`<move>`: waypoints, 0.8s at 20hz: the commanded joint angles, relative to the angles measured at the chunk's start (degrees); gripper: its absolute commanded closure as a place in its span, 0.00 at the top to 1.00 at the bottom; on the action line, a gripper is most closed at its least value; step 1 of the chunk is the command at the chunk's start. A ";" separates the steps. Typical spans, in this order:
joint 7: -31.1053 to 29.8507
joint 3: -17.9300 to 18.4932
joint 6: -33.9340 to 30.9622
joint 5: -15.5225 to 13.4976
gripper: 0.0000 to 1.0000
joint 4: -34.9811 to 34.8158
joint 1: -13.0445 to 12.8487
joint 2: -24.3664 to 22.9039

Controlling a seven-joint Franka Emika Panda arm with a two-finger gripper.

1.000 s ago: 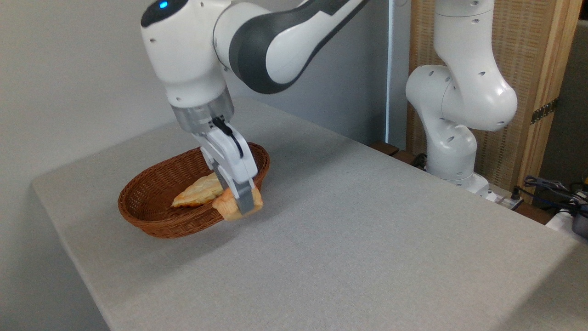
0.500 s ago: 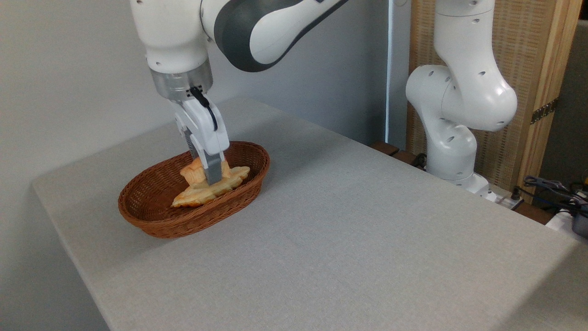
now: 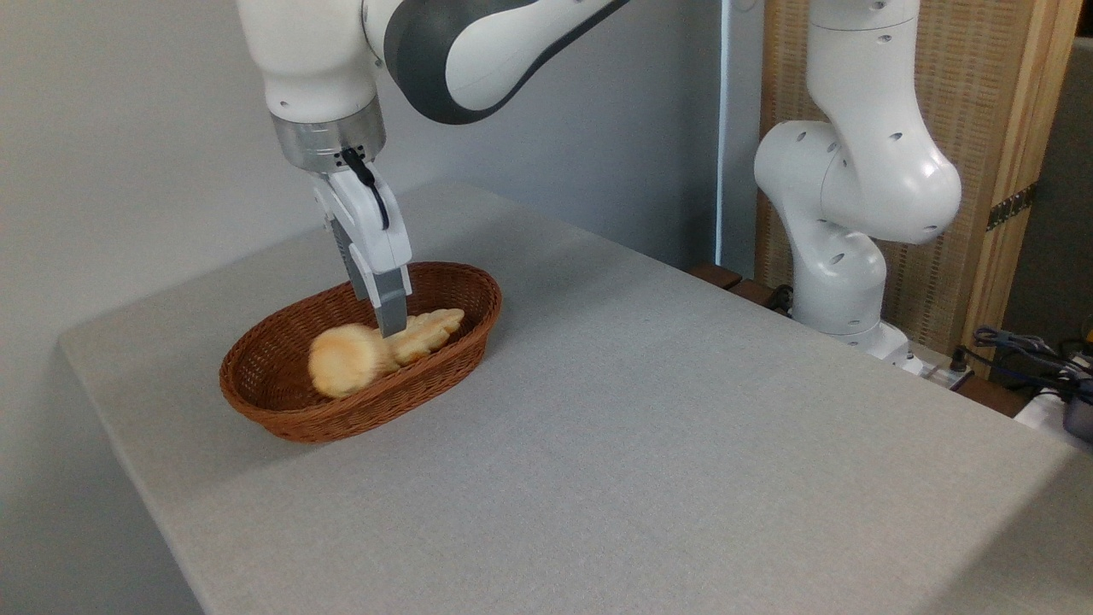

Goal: Put bread into the basket

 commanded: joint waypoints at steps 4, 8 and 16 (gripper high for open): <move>-0.40 1.54 0.75 -0.21 1.00 0.15 0.12 -0.54; -0.23 5.40 0.83 5.04 1.00 0.15 0.39 -1.59; 0.30 10.16 2.85 9.19 1.00 0.15 0.39 -2.29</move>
